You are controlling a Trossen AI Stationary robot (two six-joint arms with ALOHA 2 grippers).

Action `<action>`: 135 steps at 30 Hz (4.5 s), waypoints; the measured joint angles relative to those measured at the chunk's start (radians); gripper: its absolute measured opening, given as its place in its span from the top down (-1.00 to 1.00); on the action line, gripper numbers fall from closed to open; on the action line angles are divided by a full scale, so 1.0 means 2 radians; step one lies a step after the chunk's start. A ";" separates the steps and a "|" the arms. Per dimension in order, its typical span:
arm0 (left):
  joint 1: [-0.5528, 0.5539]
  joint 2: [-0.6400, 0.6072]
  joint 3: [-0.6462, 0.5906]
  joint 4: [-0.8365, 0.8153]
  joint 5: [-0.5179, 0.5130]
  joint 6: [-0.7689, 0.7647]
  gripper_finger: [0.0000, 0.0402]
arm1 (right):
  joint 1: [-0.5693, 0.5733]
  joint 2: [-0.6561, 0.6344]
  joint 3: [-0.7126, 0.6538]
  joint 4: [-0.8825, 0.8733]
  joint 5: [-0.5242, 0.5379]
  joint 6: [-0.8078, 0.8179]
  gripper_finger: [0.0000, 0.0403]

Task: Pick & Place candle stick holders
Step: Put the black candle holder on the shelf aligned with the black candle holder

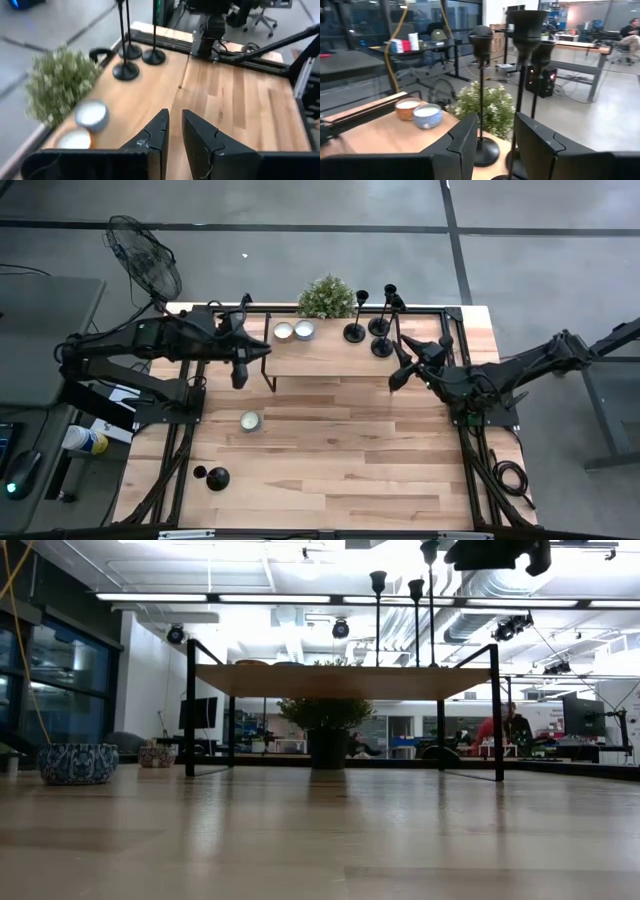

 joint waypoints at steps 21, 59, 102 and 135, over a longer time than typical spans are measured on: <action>-0.046 -0.015 0.000 -0.256 0.079 -0.295 0.75 | 0.069 -0.002 0.000 -0.032 -0.080 0.017 0.39; -0.420 0.124 0.000 -0.310 0.188 -0.701 0.13 | 0.072 -0.003 0.000 -0.054 -0.184 0.000 0.39; -0.488 0.216 0.000 -0.313 0.141 -0.678 0.27 | 0.072 -0.003 0.000 -0.062 -0.219 0.000 0.39; -0.472 0.215 0.050 -0.310 0.108 -0.726 0.99 | 0.072 -0.003 0.000 -0.063 -0.292 0.000 0.39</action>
